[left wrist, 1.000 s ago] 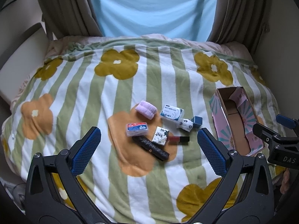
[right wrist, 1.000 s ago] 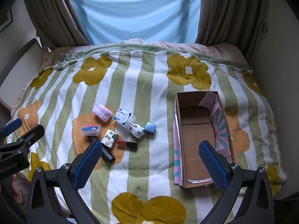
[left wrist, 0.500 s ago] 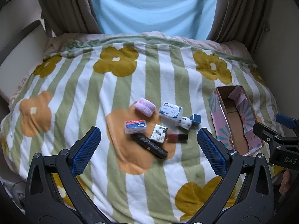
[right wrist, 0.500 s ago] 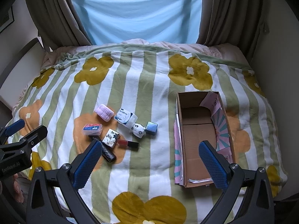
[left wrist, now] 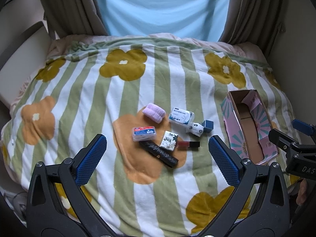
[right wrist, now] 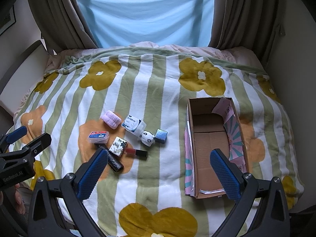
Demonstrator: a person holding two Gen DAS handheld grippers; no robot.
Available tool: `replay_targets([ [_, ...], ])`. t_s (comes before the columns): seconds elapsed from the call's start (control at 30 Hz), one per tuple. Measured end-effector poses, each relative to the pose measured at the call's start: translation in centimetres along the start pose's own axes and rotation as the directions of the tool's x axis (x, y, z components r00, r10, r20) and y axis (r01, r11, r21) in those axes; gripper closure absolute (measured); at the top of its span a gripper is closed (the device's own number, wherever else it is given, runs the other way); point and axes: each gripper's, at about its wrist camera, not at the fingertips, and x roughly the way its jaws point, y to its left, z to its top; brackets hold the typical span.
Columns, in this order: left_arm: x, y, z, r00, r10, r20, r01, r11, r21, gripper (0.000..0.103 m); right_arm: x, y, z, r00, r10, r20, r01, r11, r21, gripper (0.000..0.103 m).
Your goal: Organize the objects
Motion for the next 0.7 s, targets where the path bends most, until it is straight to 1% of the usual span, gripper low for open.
replay_targets([
  [0.47,0.1,-0.1,0.1,1.000,0.000,-0.003,0.000,1.000,-0.001,0.001,-0.2,0.1,-0.1,1.000,0.005,0.004,-0.005,1.000,-0.002,0.000],
  [0.57,0.3,0.2,-0.1,1.000,0.003,-0.014,-0.004,1.000,-0.008,0.001,-0.3,0.3,0.1,1.000,0.003,0.007,-0.003,1.000,-0.011,0.000],
  [0.7,1.2,0.6,-0.4,0.999,0.005,-0.047,-0.006,1.000,-0.020,0.001,0.4,0.2,0.4,1.000,0.015,-0.008,-0.015,1.000,-0.023,0.000],
])
